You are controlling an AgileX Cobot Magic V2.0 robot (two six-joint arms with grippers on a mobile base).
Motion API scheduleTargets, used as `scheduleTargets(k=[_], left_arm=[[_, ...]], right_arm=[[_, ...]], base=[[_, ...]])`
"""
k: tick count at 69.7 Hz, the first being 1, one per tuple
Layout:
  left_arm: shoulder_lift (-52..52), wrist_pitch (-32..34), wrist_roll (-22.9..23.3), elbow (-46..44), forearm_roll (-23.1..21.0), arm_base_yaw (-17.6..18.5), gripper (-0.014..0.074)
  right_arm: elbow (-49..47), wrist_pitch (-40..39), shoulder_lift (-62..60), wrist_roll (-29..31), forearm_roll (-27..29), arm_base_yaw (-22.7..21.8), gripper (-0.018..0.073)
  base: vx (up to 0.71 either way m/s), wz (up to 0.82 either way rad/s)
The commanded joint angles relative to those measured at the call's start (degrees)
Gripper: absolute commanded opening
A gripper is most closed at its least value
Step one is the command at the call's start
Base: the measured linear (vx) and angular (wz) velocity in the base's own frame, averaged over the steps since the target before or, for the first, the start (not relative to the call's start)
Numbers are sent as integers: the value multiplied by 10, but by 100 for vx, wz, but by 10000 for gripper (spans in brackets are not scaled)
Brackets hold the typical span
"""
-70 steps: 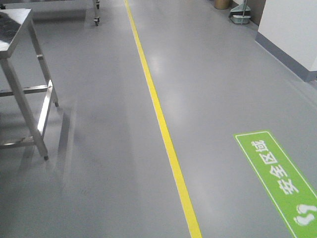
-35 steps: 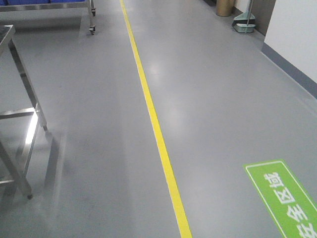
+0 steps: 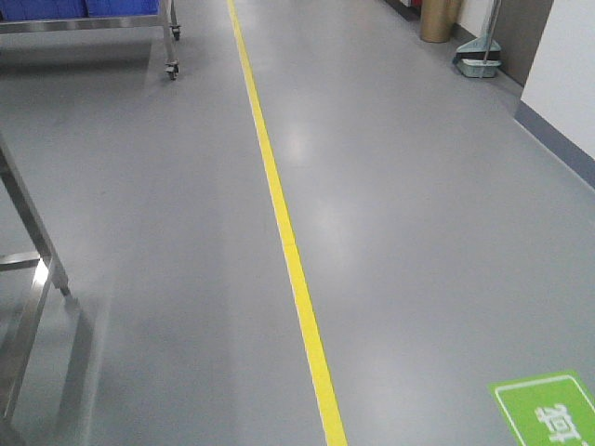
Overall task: Move and align brake pads A on conveyor
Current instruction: 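Drive along the yellow floor line toward the steel table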
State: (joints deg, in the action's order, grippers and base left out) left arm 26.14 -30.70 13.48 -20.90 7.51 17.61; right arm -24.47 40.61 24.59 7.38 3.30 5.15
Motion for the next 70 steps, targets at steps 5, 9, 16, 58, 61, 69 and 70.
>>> scheduleTargets(k=[5,9,16,58,61,69,70], left_arm=[[4,35,2,-16,1,4,-6],[4,35,2,-16,1,4,-6],[4,36,2,-16,1,4,-6],[4,36,2,-16,1,4,-6],[4,36,2,-16,1,4,-6],[4,36,2,-16,1,4,-6],[4,36,2,-16,1,4,-6]], right_arm=[[-15,-34,4,4,-2,-1,-3],[-15,-34,4,4,-2,-1,-3],[-15,-34,4,4,-2,-1,-3],[-15,-34,4,4,-2,-1,-3],[-15,-34,4,4,-2,-1,-3],[-15,-34,4,4,-2,-1,-3],[-15,-34,4,4,-2,-1,-3]], base=[[53,3],[54,4],[53,5],[54,11],[52,11],[52,11],[51,10]])
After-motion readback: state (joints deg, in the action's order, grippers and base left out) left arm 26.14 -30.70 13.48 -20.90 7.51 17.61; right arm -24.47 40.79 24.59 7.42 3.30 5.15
